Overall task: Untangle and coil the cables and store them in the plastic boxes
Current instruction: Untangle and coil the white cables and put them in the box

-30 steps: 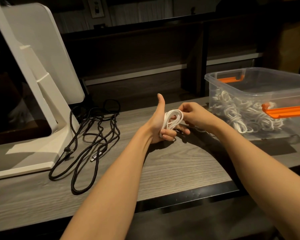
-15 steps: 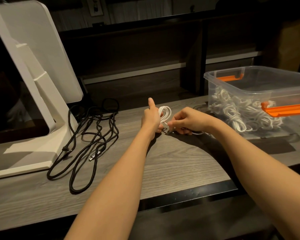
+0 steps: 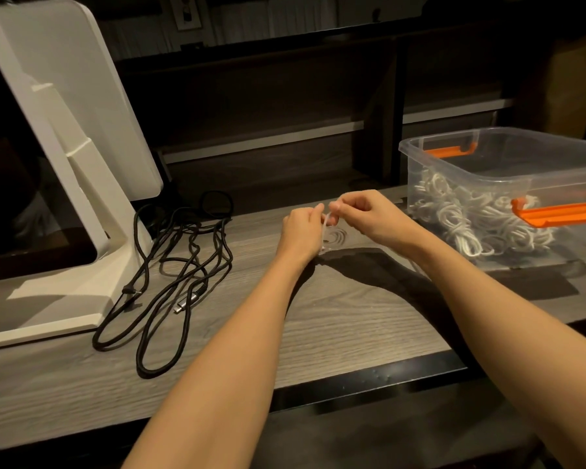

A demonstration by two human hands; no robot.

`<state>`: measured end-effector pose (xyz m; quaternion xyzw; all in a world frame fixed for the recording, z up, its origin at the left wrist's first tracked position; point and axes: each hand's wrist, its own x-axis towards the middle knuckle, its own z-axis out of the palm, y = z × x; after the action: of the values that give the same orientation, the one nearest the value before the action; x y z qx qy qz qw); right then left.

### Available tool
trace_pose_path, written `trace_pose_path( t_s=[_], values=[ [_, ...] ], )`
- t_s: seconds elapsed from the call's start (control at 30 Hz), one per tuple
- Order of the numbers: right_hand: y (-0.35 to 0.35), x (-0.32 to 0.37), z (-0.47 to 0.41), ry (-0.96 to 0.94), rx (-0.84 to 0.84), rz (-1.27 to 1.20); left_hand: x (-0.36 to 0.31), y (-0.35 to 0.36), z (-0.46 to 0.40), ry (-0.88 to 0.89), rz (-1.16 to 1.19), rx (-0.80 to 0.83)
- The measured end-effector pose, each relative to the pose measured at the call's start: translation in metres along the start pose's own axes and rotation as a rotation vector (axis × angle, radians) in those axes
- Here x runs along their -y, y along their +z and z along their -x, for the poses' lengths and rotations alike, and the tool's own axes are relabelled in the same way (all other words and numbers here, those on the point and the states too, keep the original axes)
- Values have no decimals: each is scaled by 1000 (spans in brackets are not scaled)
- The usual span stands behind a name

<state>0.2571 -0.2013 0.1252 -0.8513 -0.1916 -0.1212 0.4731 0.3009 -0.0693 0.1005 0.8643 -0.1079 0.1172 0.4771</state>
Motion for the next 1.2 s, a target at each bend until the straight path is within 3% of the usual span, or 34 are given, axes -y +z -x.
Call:
trace_pose_path(
  t_s=[0.17, 0.27, 0.47, 0.63, 0.83, 1.07, 1.2],
  values=[
    [3, -16, -5, 96, -85, 63, -5, 4, 2, 16, 126, 152],
    [2, -22, -6, 195, -26, 130, -6, -1, 3, -70, 225, 181],
    [7, -14, -5, 127, 201, 284, -2, -7, -2, -263, 492, 41],
    [12, -7, -5, 61, 389, 338, 9, -8, -6, -228, 305, -137],
    [21, 3, -4, -43, 241, 312, 14, -7, -7, -103, 73, -236],
    [15, 6, 0, 9, 127, 169, 14, -6, -1, 82, -39, -72],
    [12, -9, -4, -71, 30, 399, 14, -6, -1, 144, -64, 1]
  ],
)
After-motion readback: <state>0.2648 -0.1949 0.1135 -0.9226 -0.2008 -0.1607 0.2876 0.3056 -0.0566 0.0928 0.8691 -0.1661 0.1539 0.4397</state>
